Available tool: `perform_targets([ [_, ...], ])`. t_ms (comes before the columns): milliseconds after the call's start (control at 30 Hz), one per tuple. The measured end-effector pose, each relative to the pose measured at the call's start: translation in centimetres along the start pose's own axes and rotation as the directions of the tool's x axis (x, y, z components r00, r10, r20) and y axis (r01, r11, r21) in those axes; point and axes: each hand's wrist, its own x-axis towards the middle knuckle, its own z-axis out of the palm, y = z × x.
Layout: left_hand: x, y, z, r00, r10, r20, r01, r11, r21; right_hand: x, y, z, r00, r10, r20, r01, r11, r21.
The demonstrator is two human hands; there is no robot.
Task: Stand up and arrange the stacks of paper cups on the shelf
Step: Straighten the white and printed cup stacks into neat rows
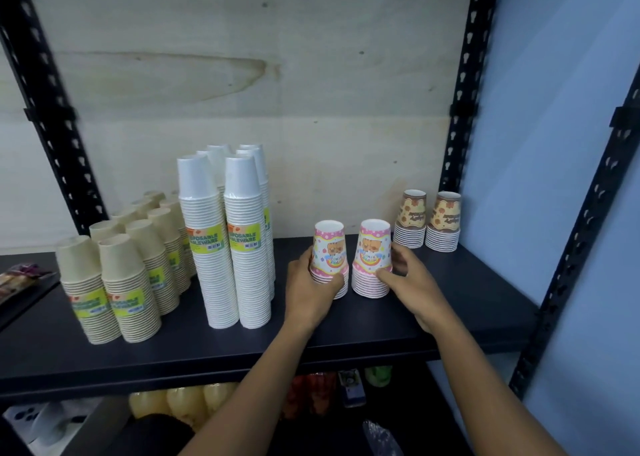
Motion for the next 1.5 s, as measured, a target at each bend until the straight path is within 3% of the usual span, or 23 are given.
perform_targets([
  [133, -0.1, -0.7, 0.1, 0.999, -0.031, -0.024, 0.032, 0.999, 0.01, 0.0, 0.9, -0.2, 1.0, 0.013, 0.012, -0.013, 1.0, -0.012],
  [333, 0.0, -1.5, 0.4, 0.997, -0.027, -0.072, 0.026, 1.0, -0.003, 0.4, 1.6, 0.9, 0.994, -0.092, -0.066, 0.074, 0.969, -0.235],
  [867, 0.8, -2.9, 0.3, 0.994, -0.05, -0.096, 0.042, 0.996, -0.081, 1.2, 1.6, 2.4, 0.996, -0.084, -0.031, 0.078, 0.985, -0.151],
  [1500, 0.8, -2.7, 0.3, 0.995, -0.076, -0.065, 0.067, 0.988, -0.136, 0.8, 2.1, 2.1, 0.991, -0.133, -0.004, 0.129, 0.971, -0.202],
])
